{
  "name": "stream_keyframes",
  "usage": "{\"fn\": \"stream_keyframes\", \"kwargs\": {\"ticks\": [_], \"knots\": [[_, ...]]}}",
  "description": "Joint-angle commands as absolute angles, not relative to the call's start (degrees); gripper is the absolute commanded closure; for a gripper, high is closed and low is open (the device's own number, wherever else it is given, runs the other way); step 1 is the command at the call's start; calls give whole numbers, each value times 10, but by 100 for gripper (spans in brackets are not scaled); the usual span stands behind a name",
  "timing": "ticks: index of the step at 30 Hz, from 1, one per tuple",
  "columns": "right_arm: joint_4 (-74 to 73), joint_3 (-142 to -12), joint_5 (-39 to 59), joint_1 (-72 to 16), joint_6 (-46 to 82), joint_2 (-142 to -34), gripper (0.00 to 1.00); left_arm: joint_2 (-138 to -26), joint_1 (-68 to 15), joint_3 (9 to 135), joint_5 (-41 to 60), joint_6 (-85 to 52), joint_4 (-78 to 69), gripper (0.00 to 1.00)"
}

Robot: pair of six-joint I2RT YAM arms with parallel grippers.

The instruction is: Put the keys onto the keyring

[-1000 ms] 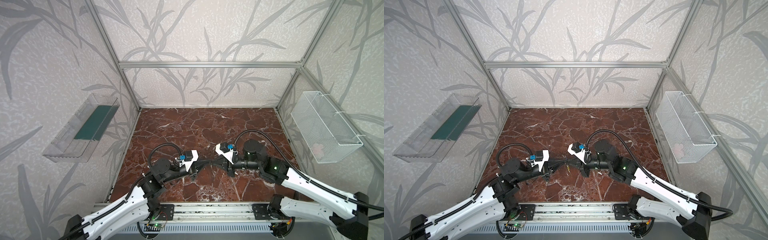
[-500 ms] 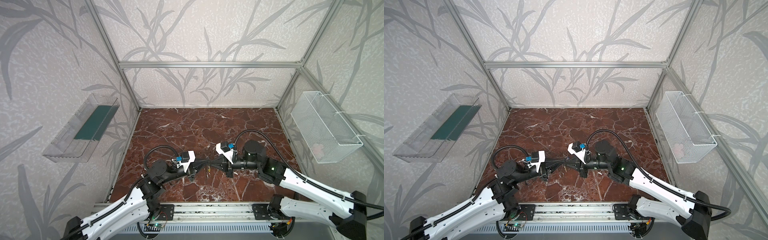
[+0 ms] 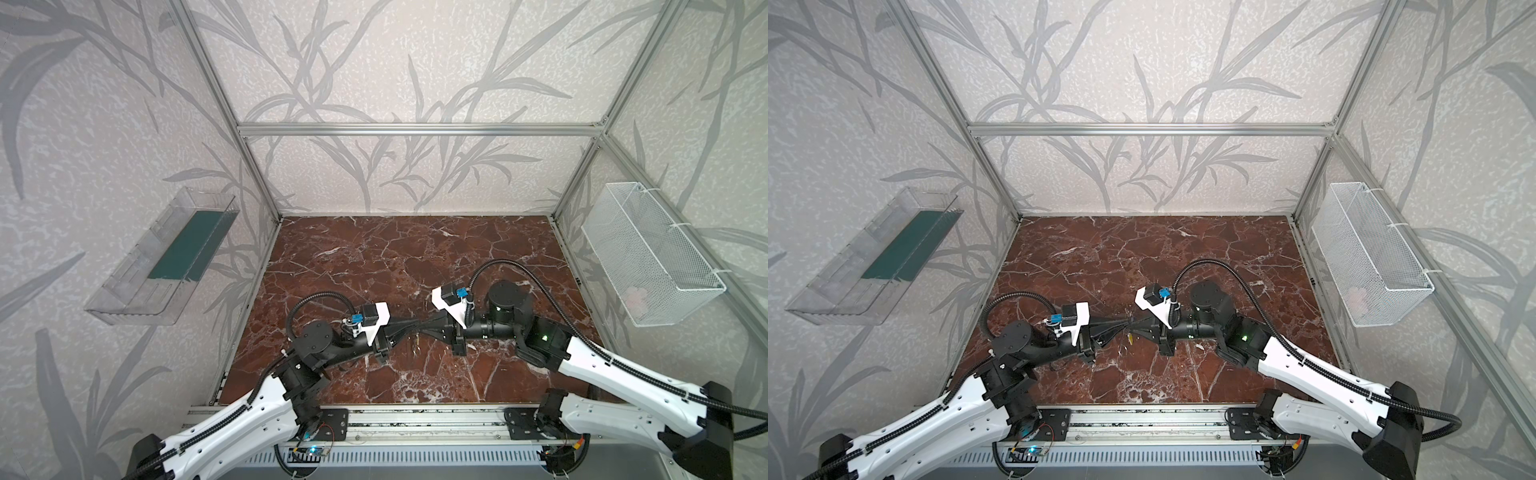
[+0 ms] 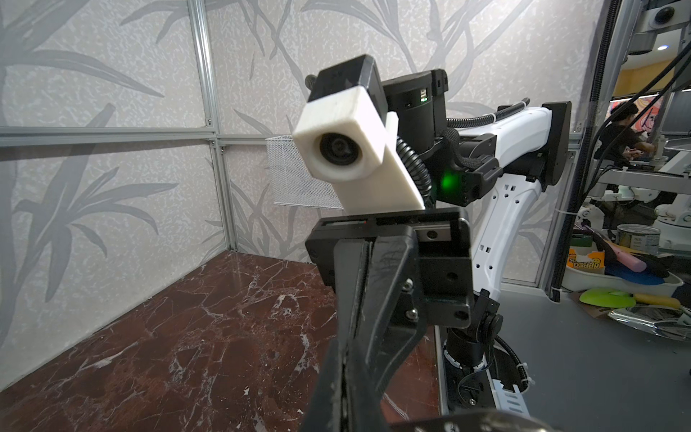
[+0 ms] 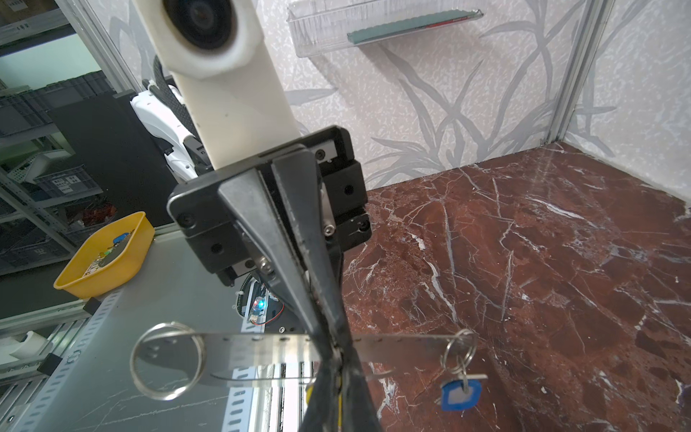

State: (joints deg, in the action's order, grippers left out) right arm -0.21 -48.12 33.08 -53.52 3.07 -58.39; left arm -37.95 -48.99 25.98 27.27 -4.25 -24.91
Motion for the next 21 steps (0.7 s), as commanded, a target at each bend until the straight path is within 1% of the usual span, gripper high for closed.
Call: {"fn": "stream_keyframes", "kwargs": {"ticks": [1,5,12,17,21], "knots": [[60,-526,338,-547,-21,-592,100,-372,-491,297,244,-28,-184,80],[181,-582,315,-546,-87,-609,100,-341,-491,327,233,-6,-116,76],[361,-691,284,-547,-179,-657,100,-306,-491,373,200,9,0,78],[452,-760,270,-547,-212,-700,100,-327,-491,412,228,12,66,80],[484,-789,257,-547,-226,-719,100,-365,-491,439,251,16,96,80]]}}
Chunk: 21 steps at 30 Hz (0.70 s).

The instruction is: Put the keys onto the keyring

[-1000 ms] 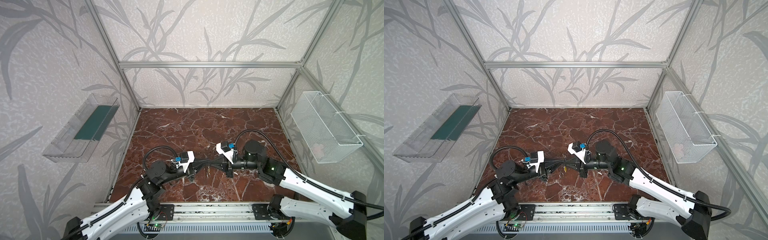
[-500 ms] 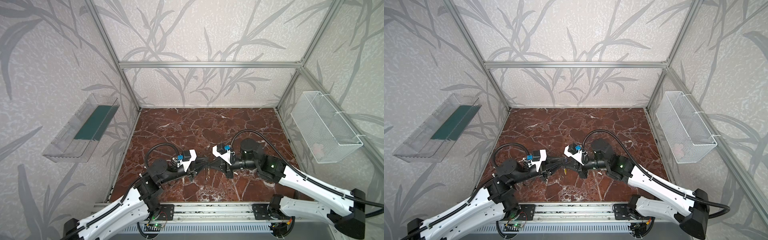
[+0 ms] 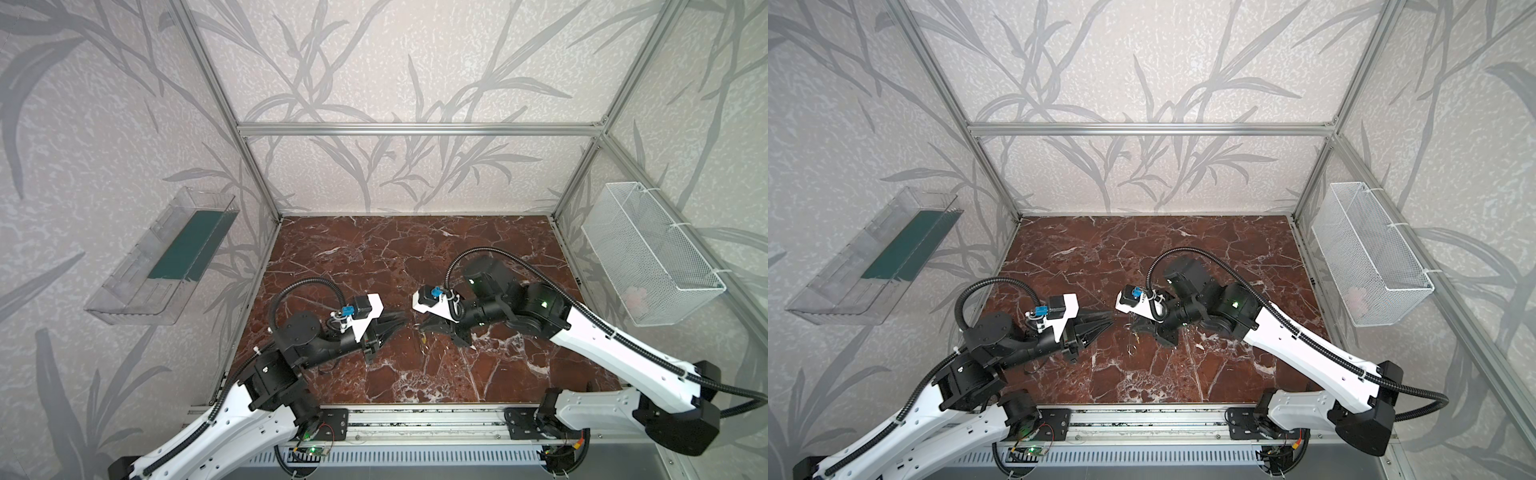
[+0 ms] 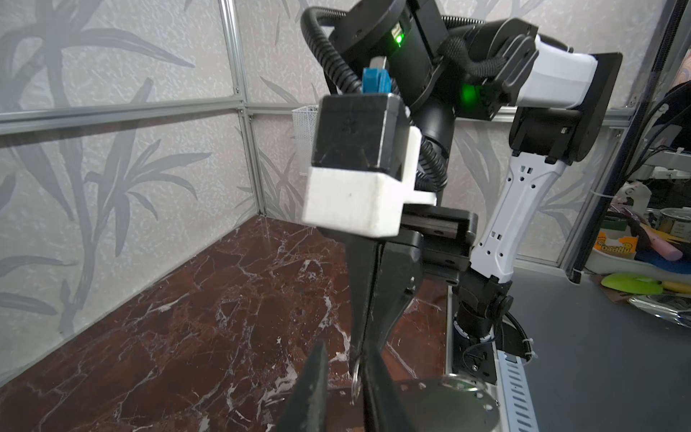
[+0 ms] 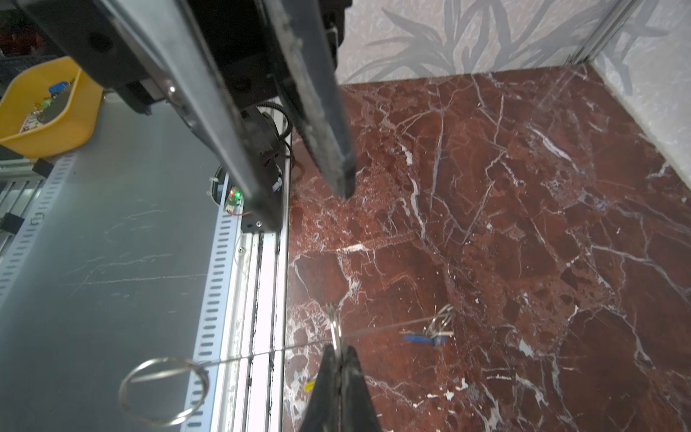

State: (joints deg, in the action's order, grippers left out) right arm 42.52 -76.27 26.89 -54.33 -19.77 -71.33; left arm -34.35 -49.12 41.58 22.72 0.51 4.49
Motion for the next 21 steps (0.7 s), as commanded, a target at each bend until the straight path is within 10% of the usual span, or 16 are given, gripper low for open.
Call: {"fn": "stream_keyframes", "kwargs": {"ticks": [1,21], "knots": [[488,-793,257,-547,-228,-720,100,-374,-491,443,258,16,98,80],[468,-784,256,-547,-234,-701,100,-454,-492,454,323,-2,70,81]]}}
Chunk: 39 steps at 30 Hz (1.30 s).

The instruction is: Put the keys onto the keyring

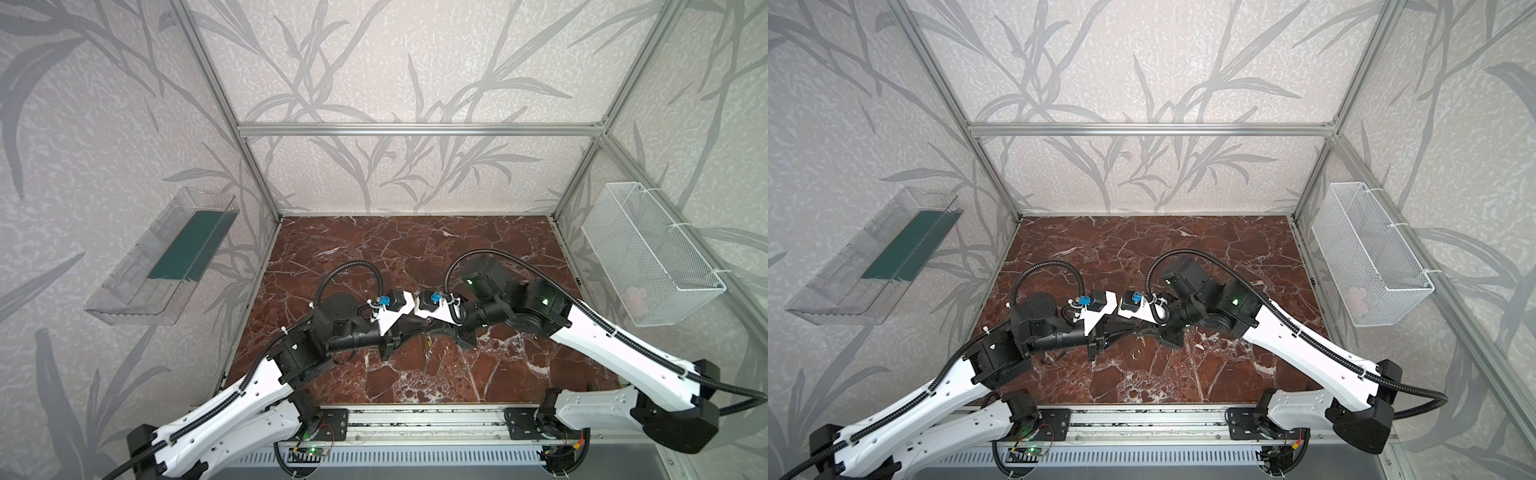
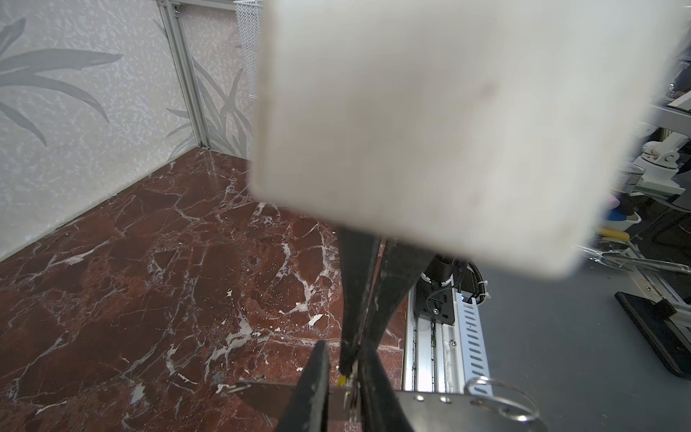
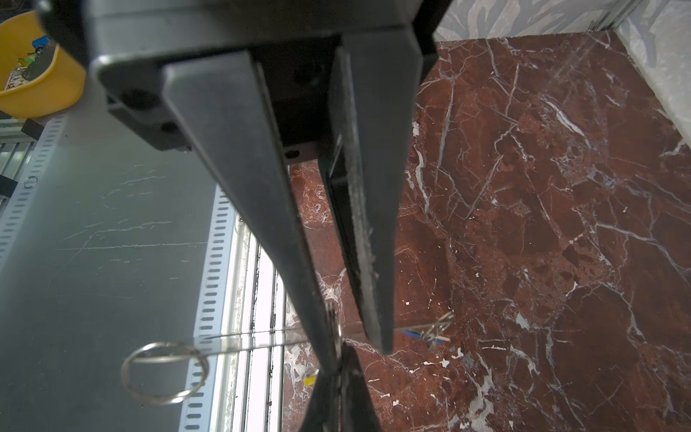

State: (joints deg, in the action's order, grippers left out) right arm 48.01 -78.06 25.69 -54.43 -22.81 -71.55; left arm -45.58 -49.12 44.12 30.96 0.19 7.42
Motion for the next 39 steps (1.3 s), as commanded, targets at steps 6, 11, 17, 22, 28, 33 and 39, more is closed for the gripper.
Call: {"fn": "stream_keyframes", "kwargs": {"ticks": [6,11,17,22,28,33,39], "knots": [[458,-779,263,-547,-234,-692,100,-455,-492,452,320,-2,69,81],[458,-778,263,-547,-232,-692,100,-461,-492,450,316,-5,59,90],[444,-768,256,-547,-224,-685,100,-466,-492,447,315,-6,54,100],[378,-724,208,-547,-189,-652,95,-456,-492,414,295,-6,4,100],[225,-605,158,-547,-122,-577,77,-424,-491,358,289,-4,-82,100],[96,-494,156,-547,-64,-518,73,-399,-491,326,288,4,-114,100],[31,-461,206,-548,-18,-522,79,-395,-490,304,289,1,-149,100]]}}
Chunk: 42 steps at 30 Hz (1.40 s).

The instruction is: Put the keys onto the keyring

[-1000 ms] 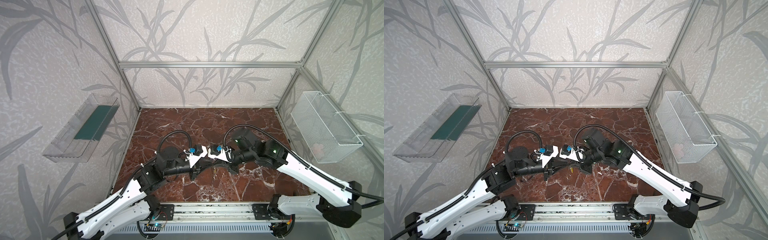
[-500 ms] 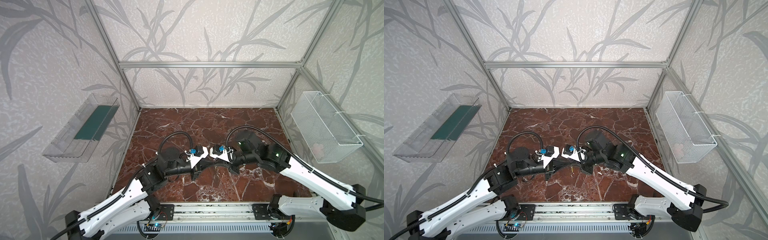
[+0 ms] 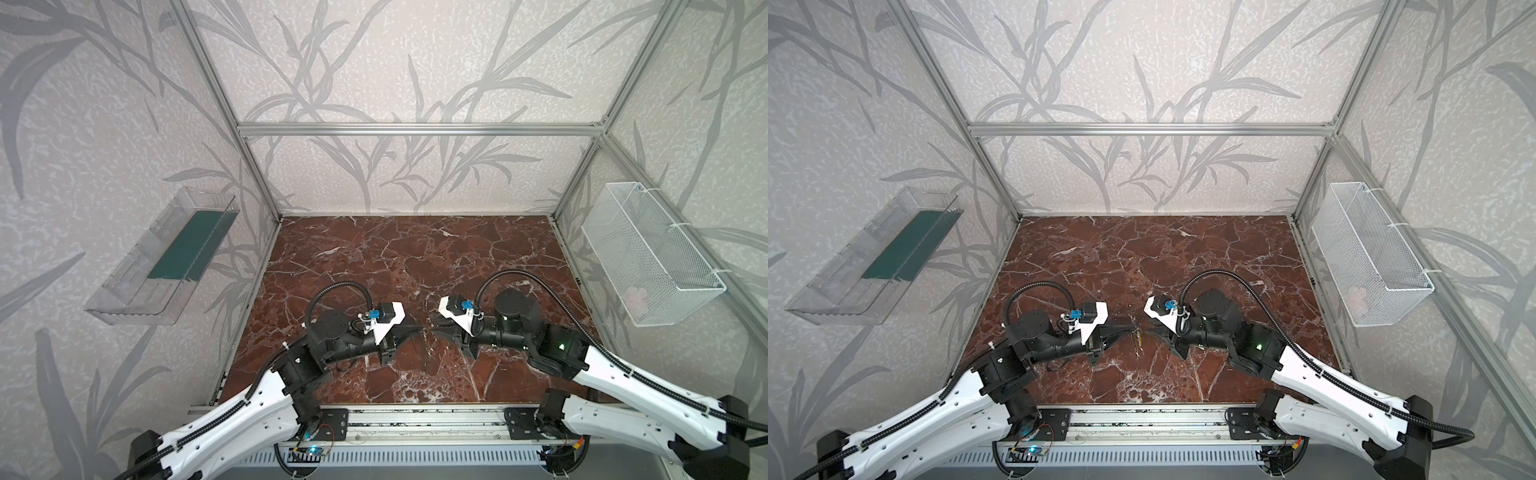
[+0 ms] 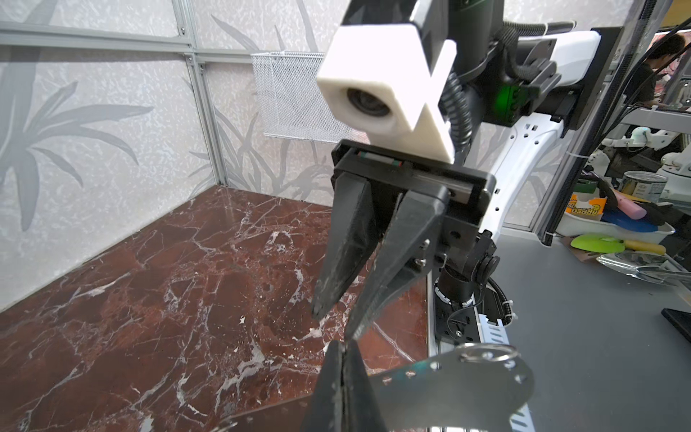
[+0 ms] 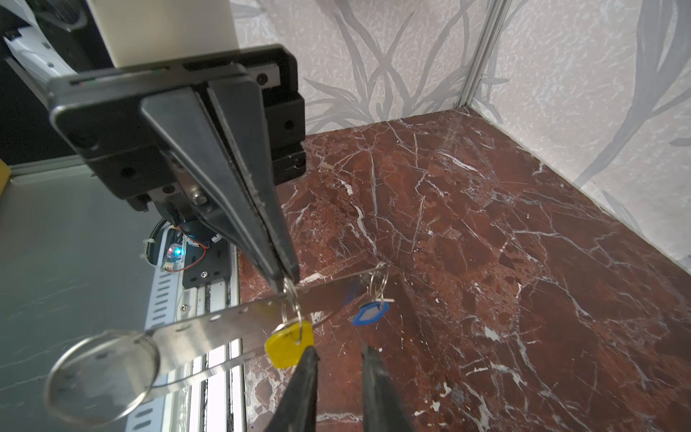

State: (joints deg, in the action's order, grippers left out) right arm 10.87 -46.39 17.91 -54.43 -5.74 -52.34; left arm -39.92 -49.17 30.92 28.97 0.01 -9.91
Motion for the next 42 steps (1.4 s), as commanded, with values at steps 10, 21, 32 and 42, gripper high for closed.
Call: {"fn": "stream_keyframes", "kwargs": {"ticks": [10,21,32,42], "knots": [[10,-451,245,-550,6,-531,89,-407,-490,290,290,-6,-185,100],[34,-448,207,-564,7,-532,91,-401,-491,267,250,-22,-232,100],[33,-449,176,-596,9,-541,92,-398,-490,263,228,-23,-244,100],[37,-453,144,-621,4,-549,94,-397,-490,263,220,-23,-242,100]]}}
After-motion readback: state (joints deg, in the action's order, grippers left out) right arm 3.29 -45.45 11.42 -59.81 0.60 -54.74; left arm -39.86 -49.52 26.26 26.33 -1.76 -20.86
